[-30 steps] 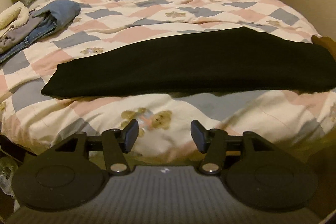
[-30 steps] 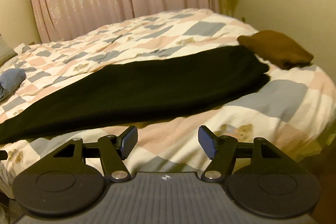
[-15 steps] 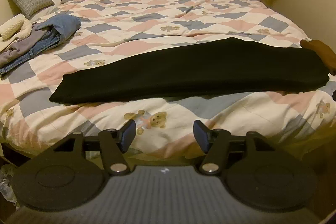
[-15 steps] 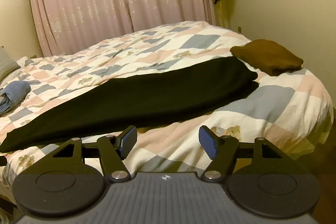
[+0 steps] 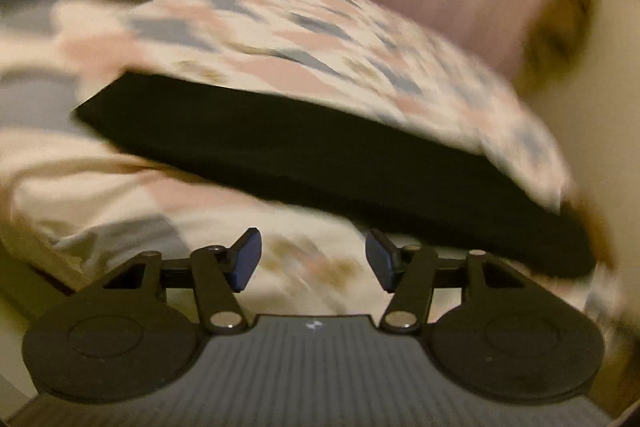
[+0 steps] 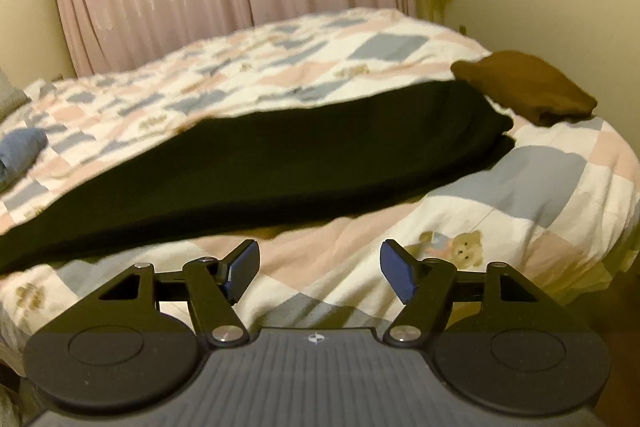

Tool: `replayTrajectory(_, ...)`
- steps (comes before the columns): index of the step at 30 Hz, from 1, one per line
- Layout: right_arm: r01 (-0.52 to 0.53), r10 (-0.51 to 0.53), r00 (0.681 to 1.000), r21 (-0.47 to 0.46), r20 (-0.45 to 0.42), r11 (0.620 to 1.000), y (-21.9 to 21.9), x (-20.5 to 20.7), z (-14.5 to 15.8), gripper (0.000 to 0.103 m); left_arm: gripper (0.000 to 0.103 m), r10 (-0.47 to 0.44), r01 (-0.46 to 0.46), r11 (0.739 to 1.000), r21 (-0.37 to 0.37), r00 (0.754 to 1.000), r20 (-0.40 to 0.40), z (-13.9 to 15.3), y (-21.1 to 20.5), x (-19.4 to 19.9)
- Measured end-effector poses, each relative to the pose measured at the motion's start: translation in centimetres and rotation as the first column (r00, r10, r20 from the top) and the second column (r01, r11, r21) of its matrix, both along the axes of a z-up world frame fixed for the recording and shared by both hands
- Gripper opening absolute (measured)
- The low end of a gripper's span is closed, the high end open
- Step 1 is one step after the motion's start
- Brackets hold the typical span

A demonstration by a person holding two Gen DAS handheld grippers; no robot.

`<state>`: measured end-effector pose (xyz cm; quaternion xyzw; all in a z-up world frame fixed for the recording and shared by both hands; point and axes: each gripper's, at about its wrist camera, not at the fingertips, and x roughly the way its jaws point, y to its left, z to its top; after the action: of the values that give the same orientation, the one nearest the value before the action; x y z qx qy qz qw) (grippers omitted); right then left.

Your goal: Fold clothes

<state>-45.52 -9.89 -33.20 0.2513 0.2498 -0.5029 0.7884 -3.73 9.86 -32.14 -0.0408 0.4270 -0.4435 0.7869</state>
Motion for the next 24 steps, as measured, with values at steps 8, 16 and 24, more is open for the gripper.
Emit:
replayTrajectory(8,-0.021,0.025,0.996,0.048,-0.08,0.999,-3.8,4.2,-1.8,0.069,0.047,0.352,-0.407,0.901,-0.15,0.887,-0.298,-4.8,4.0,14.7)
replayTrajectory(16,-0.073,0.082,0.985,0.069,-0.15,0.995,-6.4,8.4,-2.5,0.072,0.037,0.427,-0.497,0.864,-0.084,0.811,-0.4,-7.9,3.0,17.2)
replayTrajectory(24,-0.09,0.103,0.979,0.082,-0.177,0.993,-7.4,10.1,-3.2,0.073,0.044,0.434,-0.534,0.833,-0.141,0.791,-0.432,-9.7,2.1,16.9)
